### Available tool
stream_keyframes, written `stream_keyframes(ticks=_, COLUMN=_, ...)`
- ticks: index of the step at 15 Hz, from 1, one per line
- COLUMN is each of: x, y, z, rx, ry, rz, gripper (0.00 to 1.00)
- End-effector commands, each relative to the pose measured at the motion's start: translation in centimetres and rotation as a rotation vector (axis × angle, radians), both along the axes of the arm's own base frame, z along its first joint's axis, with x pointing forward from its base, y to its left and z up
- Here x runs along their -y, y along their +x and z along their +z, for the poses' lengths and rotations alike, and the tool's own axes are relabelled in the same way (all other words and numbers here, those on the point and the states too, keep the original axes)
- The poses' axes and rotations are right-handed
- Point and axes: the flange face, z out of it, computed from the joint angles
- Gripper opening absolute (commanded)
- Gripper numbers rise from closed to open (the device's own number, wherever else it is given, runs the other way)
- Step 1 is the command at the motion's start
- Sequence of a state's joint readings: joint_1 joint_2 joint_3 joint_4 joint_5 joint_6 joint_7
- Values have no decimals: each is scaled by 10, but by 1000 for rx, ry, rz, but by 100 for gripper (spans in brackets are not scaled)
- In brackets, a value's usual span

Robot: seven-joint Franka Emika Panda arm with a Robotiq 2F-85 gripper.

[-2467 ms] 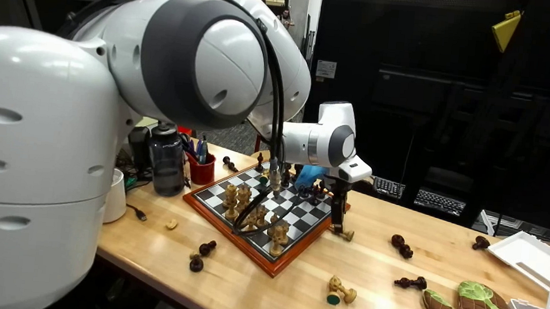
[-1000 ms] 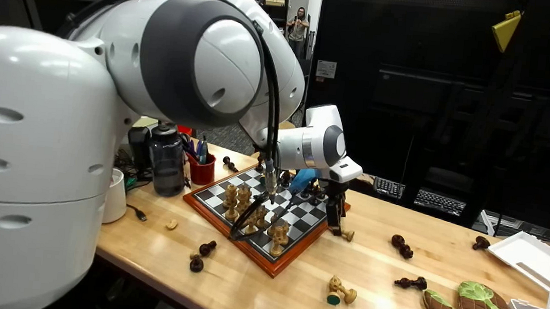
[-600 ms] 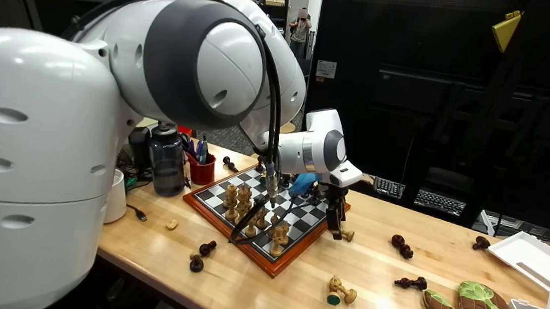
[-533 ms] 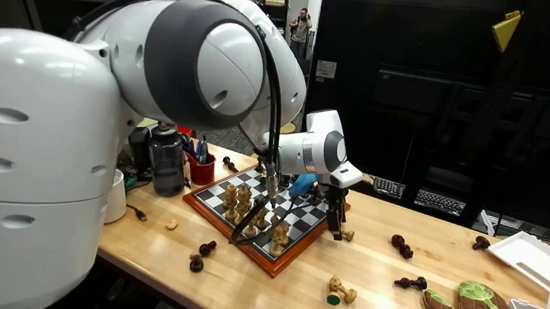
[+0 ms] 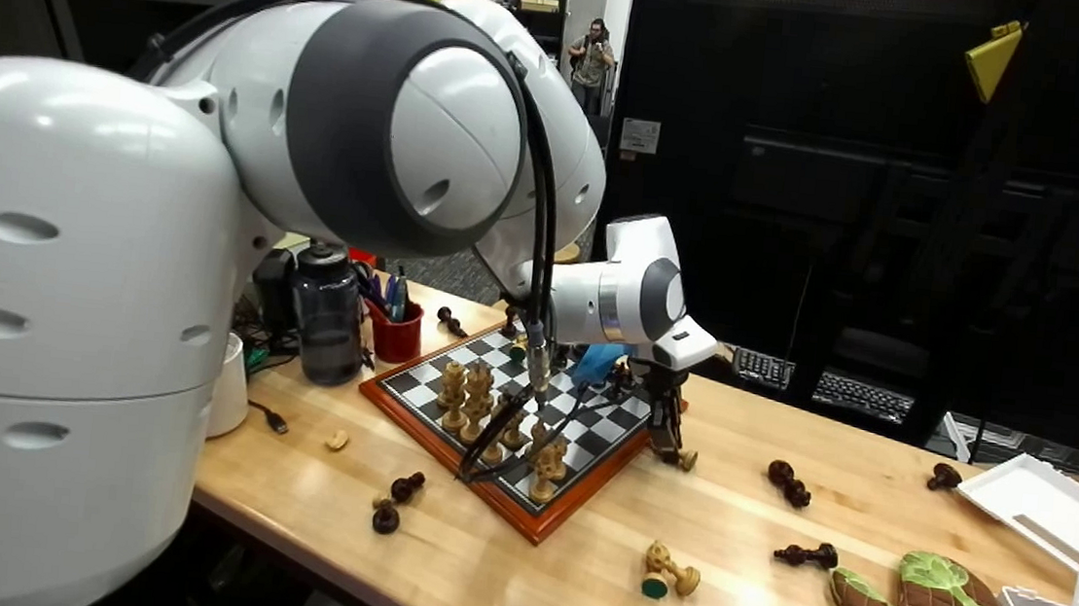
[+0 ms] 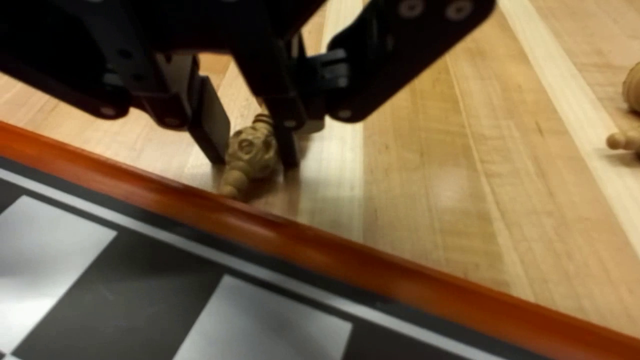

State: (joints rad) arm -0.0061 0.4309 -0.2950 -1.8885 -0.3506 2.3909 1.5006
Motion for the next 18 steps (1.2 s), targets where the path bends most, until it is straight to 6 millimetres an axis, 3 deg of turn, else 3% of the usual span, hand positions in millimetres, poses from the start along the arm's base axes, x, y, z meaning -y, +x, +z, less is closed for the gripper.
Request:
stream_keyframes(ticks=1, x=12, y=-6, z=0, rx=8, ry=47, rz=-13, gripper=1)
stream_keyframes(ticks=2, x=16, y=-7, z=0, rx=16, ry=66, rz=-11, gripper=6)
stream_keyframes(ticks=12, x=76, y=-30, z=27, rx=167, ry=334, rz=46, gripper=6)
stream_keyframes(ticks=18, x=80, y=-39, z=56, rx=194, ry=362, rz=82, gripper=6)
